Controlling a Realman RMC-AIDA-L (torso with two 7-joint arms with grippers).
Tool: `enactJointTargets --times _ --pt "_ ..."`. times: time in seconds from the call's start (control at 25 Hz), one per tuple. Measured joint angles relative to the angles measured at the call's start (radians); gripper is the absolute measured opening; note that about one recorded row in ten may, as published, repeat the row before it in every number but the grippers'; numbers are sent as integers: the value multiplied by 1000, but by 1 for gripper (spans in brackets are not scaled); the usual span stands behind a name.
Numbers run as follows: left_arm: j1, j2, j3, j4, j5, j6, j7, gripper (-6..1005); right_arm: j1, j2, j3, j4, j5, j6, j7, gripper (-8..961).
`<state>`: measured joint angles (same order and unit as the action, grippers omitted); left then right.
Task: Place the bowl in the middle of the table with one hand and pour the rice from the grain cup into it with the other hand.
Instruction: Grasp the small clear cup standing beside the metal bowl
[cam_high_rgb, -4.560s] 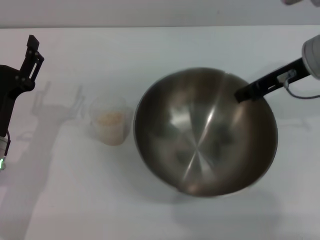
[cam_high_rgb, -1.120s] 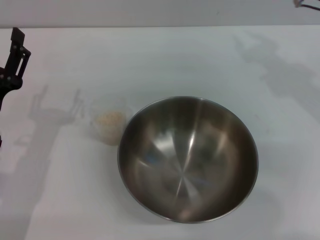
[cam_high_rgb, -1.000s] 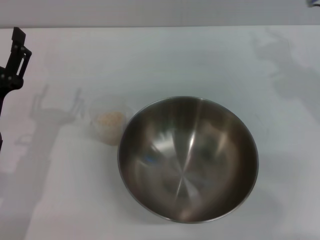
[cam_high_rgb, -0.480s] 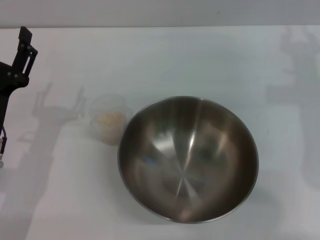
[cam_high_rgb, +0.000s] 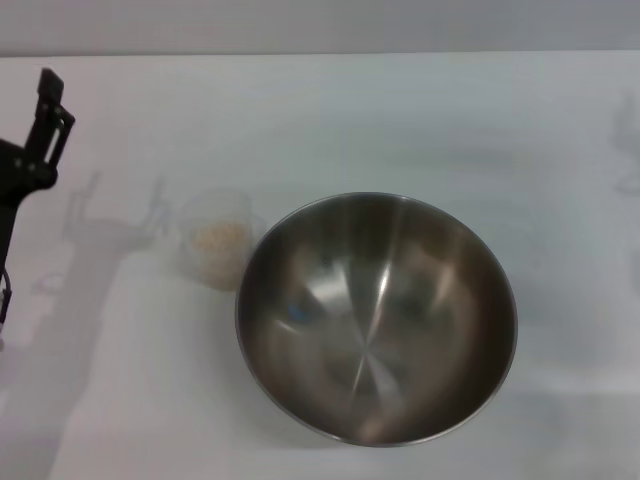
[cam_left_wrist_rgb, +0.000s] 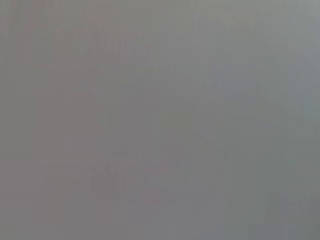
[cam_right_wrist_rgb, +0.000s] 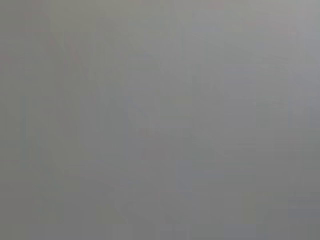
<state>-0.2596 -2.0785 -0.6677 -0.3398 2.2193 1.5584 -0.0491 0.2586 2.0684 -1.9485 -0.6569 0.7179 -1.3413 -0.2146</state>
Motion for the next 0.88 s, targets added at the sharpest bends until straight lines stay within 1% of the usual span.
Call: enactJointTargets --times 0.12,0.2,0.32,0.36,0.56,0.68,0.76,0.8,0.88 --pt "21 0 32 5 -3 -1 2 731 28 -15 11 143 -8 -39 217 412" --pt "44 0 56 9 -4 -6 9 730 49 -27 12 246 -42 -73 359 412" --pt "78 0 100 14 -4 -23 14 729 78 -40 13 361 -100 -114 483 412" --pt "91 0 121 15 -4 -36 20 729 84 -43 13 382 -109 -119 497 412" --pt "119 0 174 9 0 -103 41 727 95 -46 12 420 -120 -122 507 412" --pt "117 0 210 3 1 -157 41 726 102 -49 12 438 -121 -119 506 413" --pt "115 0 213 1 2 -169 41 725 106 -51 12 442 -121 -119 507 413" --pt "110 0 219 -10 2 -207 41 725 107 -51 12 444 -121 -119 507 413" --pt "104 1 221 -18 2 -232 41 724 107 -52 12 447 -121 -119 507 413"
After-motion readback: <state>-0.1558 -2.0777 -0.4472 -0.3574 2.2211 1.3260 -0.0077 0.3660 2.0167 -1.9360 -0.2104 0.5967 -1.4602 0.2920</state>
